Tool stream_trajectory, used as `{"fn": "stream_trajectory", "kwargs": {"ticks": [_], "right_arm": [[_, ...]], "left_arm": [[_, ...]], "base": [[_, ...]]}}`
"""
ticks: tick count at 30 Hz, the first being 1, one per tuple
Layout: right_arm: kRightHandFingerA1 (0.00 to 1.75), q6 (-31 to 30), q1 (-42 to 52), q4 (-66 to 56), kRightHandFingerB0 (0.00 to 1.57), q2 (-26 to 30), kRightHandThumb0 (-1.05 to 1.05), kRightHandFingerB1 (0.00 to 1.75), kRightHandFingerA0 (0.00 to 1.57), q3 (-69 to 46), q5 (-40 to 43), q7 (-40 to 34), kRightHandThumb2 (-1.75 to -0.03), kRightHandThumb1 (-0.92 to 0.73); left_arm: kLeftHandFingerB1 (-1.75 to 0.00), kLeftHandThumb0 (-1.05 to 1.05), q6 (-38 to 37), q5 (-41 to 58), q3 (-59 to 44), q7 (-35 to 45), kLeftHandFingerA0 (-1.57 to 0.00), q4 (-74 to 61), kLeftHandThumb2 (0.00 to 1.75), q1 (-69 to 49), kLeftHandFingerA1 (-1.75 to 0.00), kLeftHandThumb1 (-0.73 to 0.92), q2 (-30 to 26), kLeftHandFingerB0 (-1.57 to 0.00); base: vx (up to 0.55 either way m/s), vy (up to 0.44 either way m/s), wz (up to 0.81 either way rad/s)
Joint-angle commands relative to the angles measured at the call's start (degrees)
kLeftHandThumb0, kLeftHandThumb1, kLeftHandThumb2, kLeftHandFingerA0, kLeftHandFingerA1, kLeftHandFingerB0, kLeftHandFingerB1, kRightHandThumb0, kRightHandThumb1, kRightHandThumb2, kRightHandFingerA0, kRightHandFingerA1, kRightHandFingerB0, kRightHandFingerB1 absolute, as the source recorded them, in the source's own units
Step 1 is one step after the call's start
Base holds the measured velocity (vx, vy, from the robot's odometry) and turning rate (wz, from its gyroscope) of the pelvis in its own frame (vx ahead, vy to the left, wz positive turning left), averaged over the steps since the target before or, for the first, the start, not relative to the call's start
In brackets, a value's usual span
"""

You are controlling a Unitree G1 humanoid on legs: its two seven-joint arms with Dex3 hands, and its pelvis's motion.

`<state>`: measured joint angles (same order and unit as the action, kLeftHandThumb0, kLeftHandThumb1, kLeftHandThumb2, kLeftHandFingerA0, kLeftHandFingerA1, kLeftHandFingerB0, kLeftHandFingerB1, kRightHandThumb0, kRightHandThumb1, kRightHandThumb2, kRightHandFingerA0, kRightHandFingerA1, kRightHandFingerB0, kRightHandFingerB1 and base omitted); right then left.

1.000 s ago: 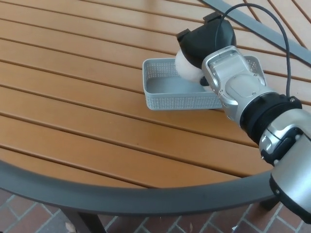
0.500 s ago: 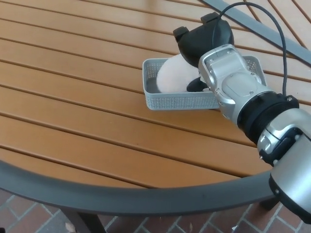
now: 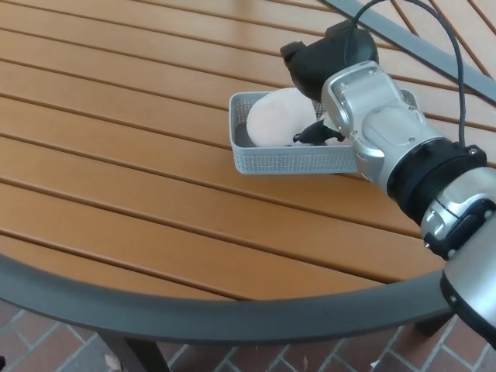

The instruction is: The robot walks towards a desk kept outside and uses its right hand to pick up two emotional support dumplings one after the other and puts it in a container kept in front of it on the desk

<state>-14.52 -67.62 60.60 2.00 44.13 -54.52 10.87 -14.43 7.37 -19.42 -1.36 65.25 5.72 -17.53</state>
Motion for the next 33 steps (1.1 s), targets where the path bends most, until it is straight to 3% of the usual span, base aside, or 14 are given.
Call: {"fn": "stream_trajectory", "kwargs": {"ticks": [1,4,5,11,14,16,18,22,24,25,28,29,32,33], "right_arm": [[0.0,1.6,-2.4,-5.9,0.0,3.4,-0.98,0.02,0.0,-2.5,2.7,7.1,-0.8,-0.61],[0.0,2.5,-2.9,-10.4,0.0,5.6,-0.98,0.02,0.0,-4.3,4.0,9.8,-0.8,-0.61],[0.17,3.3,-2.8,-13.6,0.0,7.5,-1.03,0.0,0.0,-5.7,4.9,11.0,-0.99,-0.57],[0.18,3.7,-0.4,-29.6,0.0,15.5,-1.04,0.0,0.0,-11.7,8.5,19.5,-0.99,-0.58],[0.2,3.6,6.0,-49.5,0.0,26.6,-1.05,0.02,0.0,-19.5,13.4,28.2,-1.01,-0.6],[0.09,2.1,18.3,-67.5,0.0,37.1,-1.05,0.0,0.0,-35.8,21.2,34.6,-0.99,-0.62],[0.09,1.2,23.6,-74.6,0.0,41.1,-1.05,0.0,0.0,-42.5,24.4,37.1,-0.99,-0.62],[0.0,0.5,39.3,-81.7,0.0,41.1,-1.04,0.01,0.0,-65.5,28.7,40.2,-0.98,-0.64],[0.1,1.4,49.8,-82.6,0.01,36.6,-0.89,0.13,0.0,-81.0,31.9,38.5,-0.94,-0.57],[0.49,3.8,54.9,-79.8,0.03,34.5,-0.81,0.33,0.03,-88.7,34.2,36.1,-0.9,-0.53],[0.52,8.0,62.9,-73.6,0.05,31.9,-0.81,0.37,0.07,-100.7,38.5,31.8,-0.9,-0.53],[0.55,8.7,65.7,-70.0,0.0,31.3,-0.4,0.51,0.02,-104.9,39.9,29.5,-0.95,-0.32],[0.55,10.7,70.8,-64.0,0.0,30.1,-0.4,0.51,0.03,-111.1,41.1,23.5,-0.97,-0.34],[0.62,12.3,73.2,-60.3,0.0,29.5,-0.81,0.46,0.08,-112.6,41.7,19.8,-0.96,-0.53]], "left_arm": [[-0.58,-0.3,-0.5,-1.0,0.9,0.1,-0.82,0.5,0.57,-0.3,-0.78,0.58,-1.1,-0.79],[-0.58,-0.3,-1.2,-1.8,1.8,-0.3,-0.82,0.8,0.57,-0.5,-0.78,0.58,-1.0,-0.79],[-0.58,-0.29,-1.3,-1.7,1.8,-0.3,-0.84,0.9,0.56,-0.6,-0.78,0.58,-1.0,-0.78],[-0.58,-0.28,-1.8,-1.3,1.9,0.0,-0.82,1.5,0.57,-0.8,-0.78,0.59,-1.5,-0.76],[-0.58,-0.32,-1.2,-1.3,2.1,-0.5,-0.79,1.2,0.56,-1.1,-0.78,0.56,-1.1,-0.74],[-0.59,-0.3,-1.6,-0.5,1.4,-0.2,-0.82,1.4,0.56,-1.3,-0.8,0.55,-0.9,-0.77],[-0.59,-0.3,-1.8,-0.1,1.1,-0.1,-0.82,1.5,0.56,-1.4,-0.8,0.55,-0.9,-0.77],[-0.59,-0.28,-1.9,0.0,0.9,-0.6,-0.79,1.7,0.56,-1.5,-0.79,0.58,-0.9,-0.76],[-0.59,-0.28,-2.3,-0.5,1.2,-0.5,-0.77,1.7,0.57,-2.0,-0.78,0.58,-1.4,-0.76],[-0.54,-0.04,-4.4,-2.0,2.2,-2.2,-0.78,1.7,0.65,-2.7,-0.64,0.69,-1.5,-0.7],[-0.53,-0.02,-7.4,-4.1,3.5,-4.4,-0.77,1.7,0.67,-3.6,-0.64,0.69,-1.9,-0.7],[-0.53,-0.03,-7.5,-3.9,3.3,-4.3,-0.76,1.8,0.68,-3.7,-0.62,0.71,-2.2,-0.68],[-0.53,-0.04,-7.5,-3.7,3.0,-4.4,-0.76,1.9,0.67,-3.8,-0.62,0.71,-2.8,-0.68],[-0.53,-0.06,-7.6,-3.6,2.9,-4.4,-0.78,2.0,0.63,-3.9,-0.63,0.71,-2.9,-0.69]], "base": [[0.0,0.0,0.0],[0.0,0.0,0.0],[0.0,0.0,0.0],[0.0,0.0,0.0],[0.0,0.0,0.0],[0.0,0.0,0.0],[0.0,0.0,0.0],[0.0,0.0,0.0],[0.0,0.0,0.0],[0.0,0.0,0.0],[0.0,0.0,0.0],[0.0,0.0,0.0],[0.0,0.0,0.0],[0.0,0.0,0.0]]}}
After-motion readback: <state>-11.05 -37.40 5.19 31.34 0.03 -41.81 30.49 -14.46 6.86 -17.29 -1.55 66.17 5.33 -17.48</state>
